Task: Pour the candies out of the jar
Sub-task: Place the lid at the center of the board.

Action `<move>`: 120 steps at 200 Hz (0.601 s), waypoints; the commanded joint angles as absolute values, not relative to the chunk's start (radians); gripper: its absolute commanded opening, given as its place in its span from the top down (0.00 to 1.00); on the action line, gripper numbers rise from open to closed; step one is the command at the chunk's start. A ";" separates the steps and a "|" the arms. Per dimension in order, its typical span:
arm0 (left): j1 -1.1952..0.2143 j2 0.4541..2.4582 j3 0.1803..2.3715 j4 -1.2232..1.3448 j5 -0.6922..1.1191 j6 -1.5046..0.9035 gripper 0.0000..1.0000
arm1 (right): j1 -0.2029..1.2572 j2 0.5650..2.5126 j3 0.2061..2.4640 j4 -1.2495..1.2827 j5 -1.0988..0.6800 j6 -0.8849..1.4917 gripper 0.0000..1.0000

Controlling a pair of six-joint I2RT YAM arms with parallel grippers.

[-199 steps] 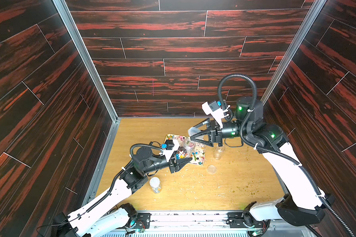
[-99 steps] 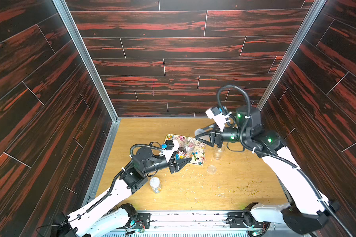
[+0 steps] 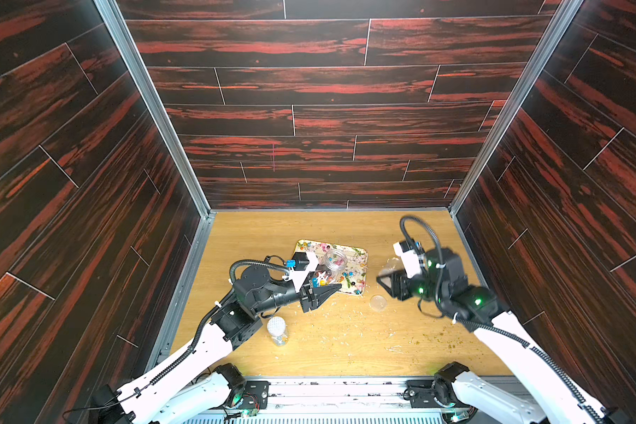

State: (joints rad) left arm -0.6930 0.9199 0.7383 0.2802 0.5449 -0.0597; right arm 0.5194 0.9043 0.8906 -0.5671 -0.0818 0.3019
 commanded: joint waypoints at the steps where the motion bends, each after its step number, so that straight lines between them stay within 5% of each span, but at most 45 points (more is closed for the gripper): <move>1: -0.690 0.896 0.737 0.293 0.545 -0.058 0.55 | 0.515 0.819 0.776 -0.510 0.060 0.440 0.51; 58: -0.690 0.890 0.739 0.283 0.548 -0.061 0.55 | 0.515 0.777 0.522 -0.441 0.243 0.579 0.51; 120: -0.690 0.868 0.742 0.246 0.539 -0.046 0.55 | 0.512 0.966 0.398 -0.250 0.322 0.652 0.50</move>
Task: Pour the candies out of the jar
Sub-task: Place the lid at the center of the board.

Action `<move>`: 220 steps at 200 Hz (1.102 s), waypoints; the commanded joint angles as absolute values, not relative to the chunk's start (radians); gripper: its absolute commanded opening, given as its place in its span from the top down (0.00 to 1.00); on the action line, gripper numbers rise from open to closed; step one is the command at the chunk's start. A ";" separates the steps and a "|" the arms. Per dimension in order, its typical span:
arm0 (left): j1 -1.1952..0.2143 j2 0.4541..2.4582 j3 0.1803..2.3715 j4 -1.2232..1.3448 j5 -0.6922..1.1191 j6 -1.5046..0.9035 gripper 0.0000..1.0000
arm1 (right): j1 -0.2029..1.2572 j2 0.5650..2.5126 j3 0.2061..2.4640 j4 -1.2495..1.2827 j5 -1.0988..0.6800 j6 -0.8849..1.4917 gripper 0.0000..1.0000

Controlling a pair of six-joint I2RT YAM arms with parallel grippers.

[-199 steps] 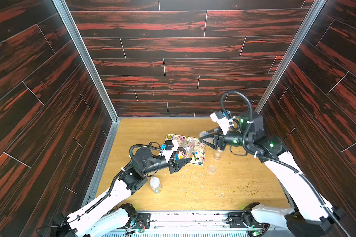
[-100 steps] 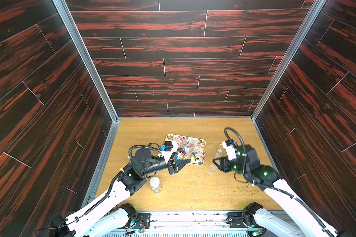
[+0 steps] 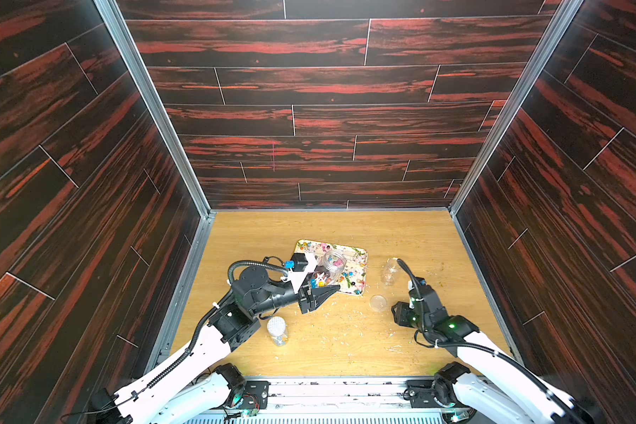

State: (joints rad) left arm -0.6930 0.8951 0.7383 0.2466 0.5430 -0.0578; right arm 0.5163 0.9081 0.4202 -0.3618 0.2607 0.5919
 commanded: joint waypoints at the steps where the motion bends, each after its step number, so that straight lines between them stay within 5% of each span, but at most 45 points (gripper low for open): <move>1: -0.691 0.868 0.742 0.246 0.538 -0.046 0.55 | 0.511 0.969 0.397 -0.247 0.322 0.652 0.50; 109: -0.690 0.861 0.729 0.245 0.530 -0.044 0.55 | 0.490 1.267 0.454 -0.134 0.304 0.661 0.37; 185: -0.690 0.866 0.719 0.243 0.518 -0.035 0.55 | 0.490 1.128 0.502 -0.247 0.316 0.680 0.02; 220: -0.690 0.889 0.734 0.242 0.514 -0.038 0.54 | 0.489 1.021 0.576 -0.352 0.352 0.662 0.01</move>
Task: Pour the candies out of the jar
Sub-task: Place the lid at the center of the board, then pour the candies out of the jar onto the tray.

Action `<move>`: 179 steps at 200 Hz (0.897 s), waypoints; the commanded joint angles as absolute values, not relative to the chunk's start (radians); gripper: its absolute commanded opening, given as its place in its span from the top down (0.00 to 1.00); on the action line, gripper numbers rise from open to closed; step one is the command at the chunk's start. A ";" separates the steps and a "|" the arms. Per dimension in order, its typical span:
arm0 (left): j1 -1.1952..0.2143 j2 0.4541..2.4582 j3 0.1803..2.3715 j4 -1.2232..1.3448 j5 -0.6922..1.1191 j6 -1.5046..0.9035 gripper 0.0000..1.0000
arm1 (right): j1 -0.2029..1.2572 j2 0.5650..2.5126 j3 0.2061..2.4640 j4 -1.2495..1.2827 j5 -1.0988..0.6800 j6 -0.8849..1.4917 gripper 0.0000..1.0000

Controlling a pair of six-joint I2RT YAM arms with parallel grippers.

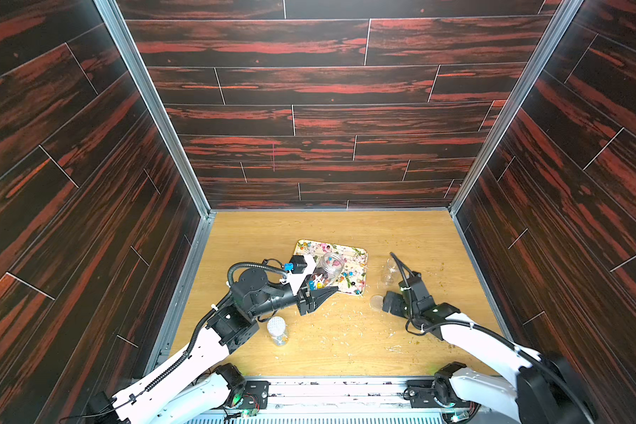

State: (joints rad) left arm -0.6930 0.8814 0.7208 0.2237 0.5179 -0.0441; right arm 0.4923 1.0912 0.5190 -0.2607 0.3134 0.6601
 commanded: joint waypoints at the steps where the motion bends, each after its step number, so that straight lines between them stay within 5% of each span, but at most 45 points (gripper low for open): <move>1: -0.690 0.890 0.734 0.241 0.514 -0.038 0.54 | 0.489 1.018 0.577 -0.355 0.352 0.662 0.01; 179: -0.580 1.052 0.814 0.092 0.493 0.040 0.54 | 0.488 0.670 0.687 -0.622 0.383 0.670 0.01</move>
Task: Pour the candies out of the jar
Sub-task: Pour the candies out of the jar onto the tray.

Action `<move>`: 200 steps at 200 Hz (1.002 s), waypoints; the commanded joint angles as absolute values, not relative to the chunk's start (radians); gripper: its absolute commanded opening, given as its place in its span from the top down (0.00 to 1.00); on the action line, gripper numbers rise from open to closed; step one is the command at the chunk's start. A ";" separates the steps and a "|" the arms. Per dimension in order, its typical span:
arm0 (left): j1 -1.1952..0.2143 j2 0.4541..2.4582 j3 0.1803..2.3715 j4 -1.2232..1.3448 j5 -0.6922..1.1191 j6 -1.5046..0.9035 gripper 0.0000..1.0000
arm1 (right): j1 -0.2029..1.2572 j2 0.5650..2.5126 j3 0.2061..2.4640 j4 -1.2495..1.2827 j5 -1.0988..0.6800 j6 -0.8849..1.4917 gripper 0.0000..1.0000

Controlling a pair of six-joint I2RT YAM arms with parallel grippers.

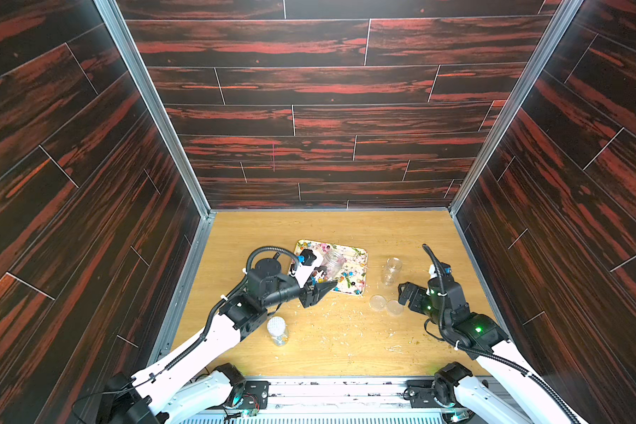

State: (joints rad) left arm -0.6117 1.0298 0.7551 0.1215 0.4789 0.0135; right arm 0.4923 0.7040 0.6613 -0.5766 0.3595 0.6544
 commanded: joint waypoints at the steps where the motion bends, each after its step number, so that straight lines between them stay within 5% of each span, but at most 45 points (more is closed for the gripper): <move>1: -0.577 1.054 0.815 0.090 0.494 0.041 0.54 | 0.488 0.669 0.686 -0.623 0.383 0.670 0.01; 200: -0.479 1.406 0.949 -0.126 0.455 0.193 0.54 | 0.490 0.512 0.716 -0.764 0.402 0.678 0.01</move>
